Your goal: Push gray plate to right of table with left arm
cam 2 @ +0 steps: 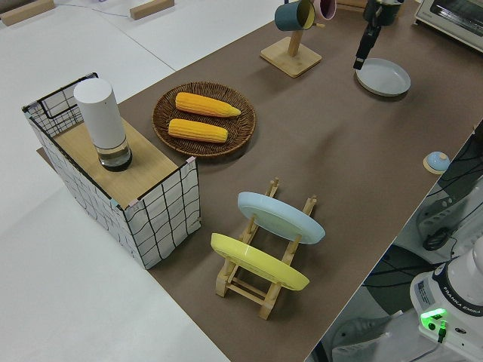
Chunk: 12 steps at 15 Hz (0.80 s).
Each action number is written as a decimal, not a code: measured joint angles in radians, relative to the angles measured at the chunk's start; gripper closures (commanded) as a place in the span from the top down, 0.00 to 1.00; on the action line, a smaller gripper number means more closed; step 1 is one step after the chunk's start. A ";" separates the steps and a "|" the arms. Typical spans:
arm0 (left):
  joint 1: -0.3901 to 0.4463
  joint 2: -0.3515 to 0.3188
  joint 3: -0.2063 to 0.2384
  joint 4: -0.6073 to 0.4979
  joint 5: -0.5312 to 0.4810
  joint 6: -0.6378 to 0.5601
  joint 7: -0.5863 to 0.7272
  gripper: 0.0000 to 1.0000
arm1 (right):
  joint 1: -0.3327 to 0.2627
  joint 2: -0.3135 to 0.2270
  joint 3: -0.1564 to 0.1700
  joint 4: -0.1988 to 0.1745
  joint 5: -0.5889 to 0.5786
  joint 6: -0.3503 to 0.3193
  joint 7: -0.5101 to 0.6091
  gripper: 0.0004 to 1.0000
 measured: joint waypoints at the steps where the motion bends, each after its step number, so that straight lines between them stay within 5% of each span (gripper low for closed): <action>1: 0.036 0.000 0.000 0.023 -0.002 -0.022 0.046 1.00 | 0.000 0.000 0.000 0.000 0.000 0.000 0.000 0.98; 8: 0.229 0.002 0.001 0.139 -0.004 -0.134 0.347 1.00 | 0.000 0.000 0.000 0.000 0.000 0.000 0.000 0.98; 12: 0.247 0.002 0.000 0.182 -0.004 -0.146 0.384 1.00 | 0.000 0.000 0.000 0.000 0.000 0.000 0.000 0.98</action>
